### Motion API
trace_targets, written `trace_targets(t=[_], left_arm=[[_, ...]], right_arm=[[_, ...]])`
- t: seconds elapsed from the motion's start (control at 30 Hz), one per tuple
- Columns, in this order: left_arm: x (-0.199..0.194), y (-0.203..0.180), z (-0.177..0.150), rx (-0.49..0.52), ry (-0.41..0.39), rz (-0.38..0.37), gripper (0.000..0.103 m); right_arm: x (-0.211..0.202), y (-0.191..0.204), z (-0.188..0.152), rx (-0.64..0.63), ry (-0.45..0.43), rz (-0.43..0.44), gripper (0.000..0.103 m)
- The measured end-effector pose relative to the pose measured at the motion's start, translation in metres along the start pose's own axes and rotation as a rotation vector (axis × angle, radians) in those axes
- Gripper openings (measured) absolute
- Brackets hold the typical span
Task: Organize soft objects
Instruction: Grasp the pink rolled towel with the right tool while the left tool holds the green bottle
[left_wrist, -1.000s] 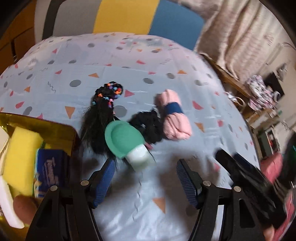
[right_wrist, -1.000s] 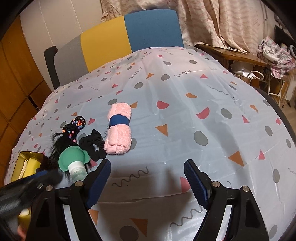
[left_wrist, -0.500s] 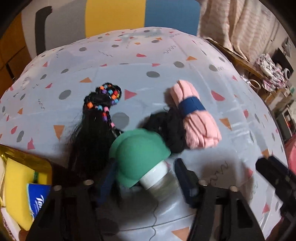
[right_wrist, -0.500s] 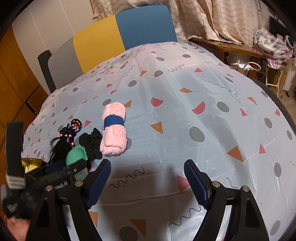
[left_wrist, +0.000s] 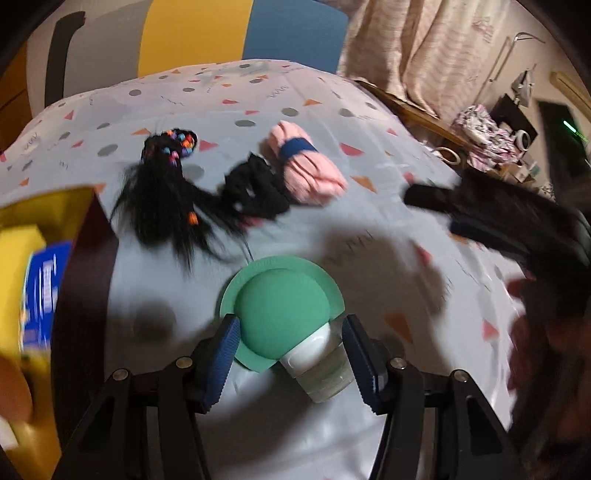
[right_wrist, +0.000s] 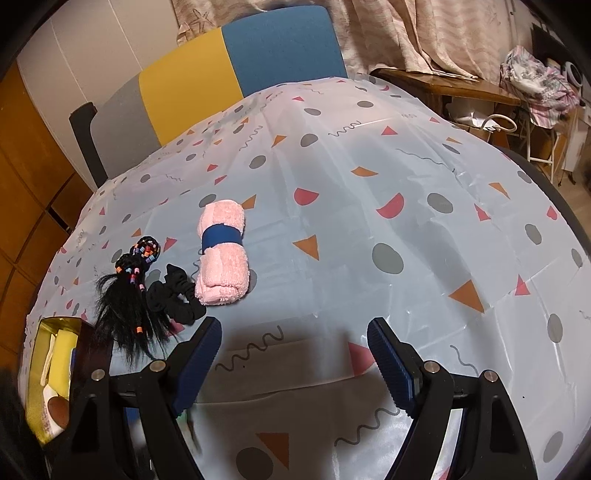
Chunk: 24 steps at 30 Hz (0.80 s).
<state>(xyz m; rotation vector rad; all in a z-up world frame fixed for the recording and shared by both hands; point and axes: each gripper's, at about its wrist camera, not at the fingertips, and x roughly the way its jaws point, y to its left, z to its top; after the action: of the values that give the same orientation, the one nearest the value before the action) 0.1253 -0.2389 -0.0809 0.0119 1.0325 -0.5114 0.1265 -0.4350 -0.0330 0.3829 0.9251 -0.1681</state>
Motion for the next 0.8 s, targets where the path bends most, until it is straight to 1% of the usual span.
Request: trace_targets(t=[0.07, 0.13, 0.23, 0.3, 0.33, 0.37, 0.43, 0.5, 0.53, 0.6, 0.63, 0.7, 0.73, 0.8], left_arm=[[-0.007, -0.001, -0.010, 0.002, -0.014, -0.005, 0.059], [-0.008, 0.000, -0.012, -0.008, -0.017, -0.011, 0.060], [-0.005, 0.001, -0.007, -0.024, -0.007, -0.007, 0.060], [-0.007, -0.001, -0.001, -0.036, -0.021, 0.004, 0.062], [-0.007, -0.003, 0.001, -0.032, -0.026, 0.007, 0.068], [-0.005, -0.005, 0.003, -0.025, -0.025, 0.013, 0.071], [0.002, -0.010, 0.007, 0.002, -0.014, 0.028, 0.071], [0.013, -0.014, 0.008, 0.043, 0.020, 0.059, 0.071], [0.017, -0.014, 0.007, 0.052, 0.027, 0.079, 0.069], [0.020, -0.009, 0.004, 0.054, 0.006, 0.083, 0.067], [0.019, -0.005, 0.002, 0.045, -0.012, 0.080, 0.058], [0.015, 0.005, -0.003, 0.013, -0.059, 0.044, 0.056], [0.012, 0.006, -0.008, 0.020, -0.085, 0.035, 0.055], [0.010, 0.003, -0.016, 0.062, -0.114, 0.050, 0.055]], right_arm=[[0.000, 0.000, 0.000, 0.000, 0.002, 0.003, 0.082], [0.001, 0.001, -0.001, 0.000, 0.004, 0.006, 0.082], [0.001, 0.002, -0.002, -0.006, 0.006, 0.005, 0.082], [0.002, 0.002, -0.002, -0.007, 0.008, 0.002, 0.082], [0.002, 0.002, -0.002, -0.005, 0.010, 0.002, 0.082], [0.003, 0.001, -0.002, -0.004, 0.011, 0.002, 0.082], [0.003, 0.000, -0.002, -0.001, 0.012, 0.002, 0.082], [0.003, 0.000, -0.002, 0.000, 0.012, 0.001, 0.082], [0.003, 0.000, -0.002, 0.001, 0.012, 0.002, 0.082], [0.004, -0.001, -0.002, 0.003, 0.014, 0.002, 0.082], [0.004, -0.001, -0.002, 0.004, 0.013, 0.002, 0.082], [0.004, -0.001, -0.002, 0.007, 0.013, 0.005, 0.082], [0.004, -0.001, -0.002, 0.008, 0.014, 0.007, 0.082], [0.004, 0.000, -0.002, 0.004, 0.014, 0.010, 0.082]])
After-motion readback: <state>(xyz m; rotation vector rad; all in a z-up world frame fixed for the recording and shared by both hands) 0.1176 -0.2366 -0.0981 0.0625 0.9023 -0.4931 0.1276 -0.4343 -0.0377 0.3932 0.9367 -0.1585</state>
